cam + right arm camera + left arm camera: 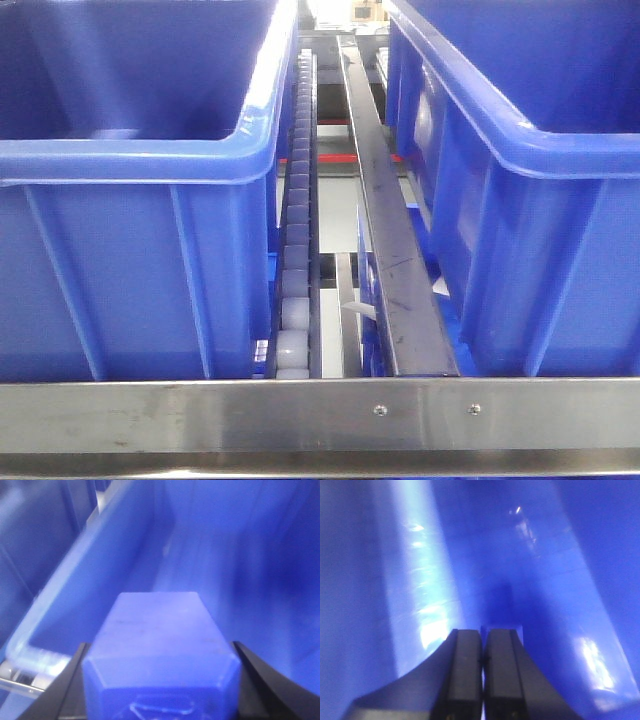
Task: Pick and sort blue part to right shelf
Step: 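Lower the left gripper into the bin nearest it and open, then lower the right gripper into the bin nearest it and open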
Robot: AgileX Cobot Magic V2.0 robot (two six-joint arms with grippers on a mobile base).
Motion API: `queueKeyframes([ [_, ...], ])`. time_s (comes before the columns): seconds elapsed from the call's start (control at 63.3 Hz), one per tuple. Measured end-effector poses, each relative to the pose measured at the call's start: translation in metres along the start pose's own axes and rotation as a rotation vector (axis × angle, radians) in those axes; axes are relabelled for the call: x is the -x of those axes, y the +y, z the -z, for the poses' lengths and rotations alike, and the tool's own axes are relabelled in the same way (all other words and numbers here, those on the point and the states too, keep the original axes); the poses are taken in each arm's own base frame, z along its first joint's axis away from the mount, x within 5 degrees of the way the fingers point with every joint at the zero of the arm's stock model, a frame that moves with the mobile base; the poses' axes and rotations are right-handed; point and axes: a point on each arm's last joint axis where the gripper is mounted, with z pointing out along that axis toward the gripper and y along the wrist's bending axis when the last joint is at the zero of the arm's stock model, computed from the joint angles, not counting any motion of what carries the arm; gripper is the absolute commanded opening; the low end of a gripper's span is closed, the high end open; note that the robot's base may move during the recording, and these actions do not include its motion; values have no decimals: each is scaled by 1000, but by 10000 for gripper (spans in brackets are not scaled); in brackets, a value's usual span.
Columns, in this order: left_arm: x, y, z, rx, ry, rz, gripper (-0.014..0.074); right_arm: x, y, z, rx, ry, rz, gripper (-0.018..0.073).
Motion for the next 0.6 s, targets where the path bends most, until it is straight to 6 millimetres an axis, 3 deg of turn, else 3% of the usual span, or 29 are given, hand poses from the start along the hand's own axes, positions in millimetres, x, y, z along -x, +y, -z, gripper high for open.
queueKeyframes([
  [0.19,-23,4,37,-6,-111,8,123,37,5,-45,-13,151,-23,192],
  [0.332,-43,7,64,-10,-208,14,123,59,3,-93,-53,310,-41,192],
  [0.474,-62,9,87,-11,-290,20,123,67,-15,-143,-130,451,-93,192],
  [0.6,-74,11,108,-12,-366,28,123,62,-35,-189,-180,556,-113,192],
])
